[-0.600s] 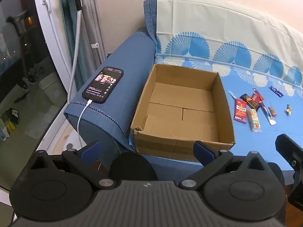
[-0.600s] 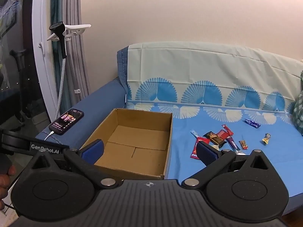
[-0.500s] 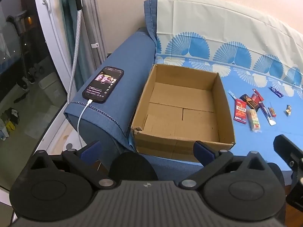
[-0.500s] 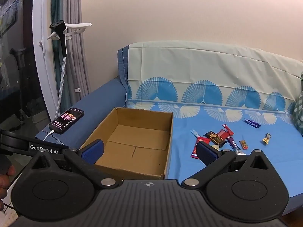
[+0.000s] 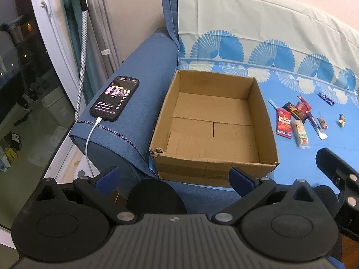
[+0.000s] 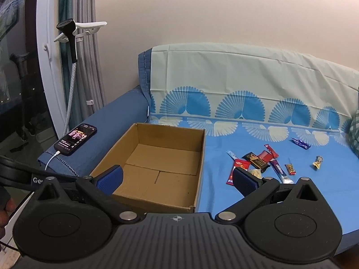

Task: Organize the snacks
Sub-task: 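Move both tools from the box toward the scattered snacks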

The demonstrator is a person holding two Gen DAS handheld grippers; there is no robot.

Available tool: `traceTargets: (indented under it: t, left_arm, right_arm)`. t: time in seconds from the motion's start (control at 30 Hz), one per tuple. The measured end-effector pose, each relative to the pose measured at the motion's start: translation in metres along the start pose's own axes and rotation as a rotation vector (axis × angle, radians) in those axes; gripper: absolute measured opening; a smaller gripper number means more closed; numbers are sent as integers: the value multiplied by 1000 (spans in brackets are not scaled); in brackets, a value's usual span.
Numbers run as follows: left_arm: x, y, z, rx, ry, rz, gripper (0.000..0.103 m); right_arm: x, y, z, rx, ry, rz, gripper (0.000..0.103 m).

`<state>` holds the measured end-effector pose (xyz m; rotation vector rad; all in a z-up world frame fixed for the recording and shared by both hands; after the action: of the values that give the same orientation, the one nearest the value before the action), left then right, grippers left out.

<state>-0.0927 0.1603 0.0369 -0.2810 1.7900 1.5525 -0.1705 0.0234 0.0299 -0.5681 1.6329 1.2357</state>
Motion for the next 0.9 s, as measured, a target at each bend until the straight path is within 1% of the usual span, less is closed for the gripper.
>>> traceTargets:
  t: [0.17,0.4,0.67,0.8,0.9]
  left_arm:
    - [-2,-11,-2,-4,-10,26,103]
    - [-7,-26,-4,-9,-19,58,103]
    - [-11,-35,-9,-19,-32,75,103]
    - [-11,-39,-12,-25,-41,87,103]
    - [-12,-42,-16,-32,-49,97,103]
  right_arm:
    - [0,-8,-2,-5,-7,5,103]
    - [3,-23,-5,-43,-62,22,103]
    - [7,-36,-6,-44,-64,43,103]
    - [9,-41,-9,-55,-76,67,103]
    - [11,-45,-12,-55,-86,64,103]
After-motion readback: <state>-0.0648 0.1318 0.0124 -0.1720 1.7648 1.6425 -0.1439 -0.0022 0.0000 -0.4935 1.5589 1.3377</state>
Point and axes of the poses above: each gripper's, at about its wrist camera, not at the fingertips, and y roughly against the way its jaws point, z to its left, x to its underside, the point moved 2 cm from there along -y, roughly the way its jaws point, and after that the axes turned 9 degrees about x, right-handed, at the moved point
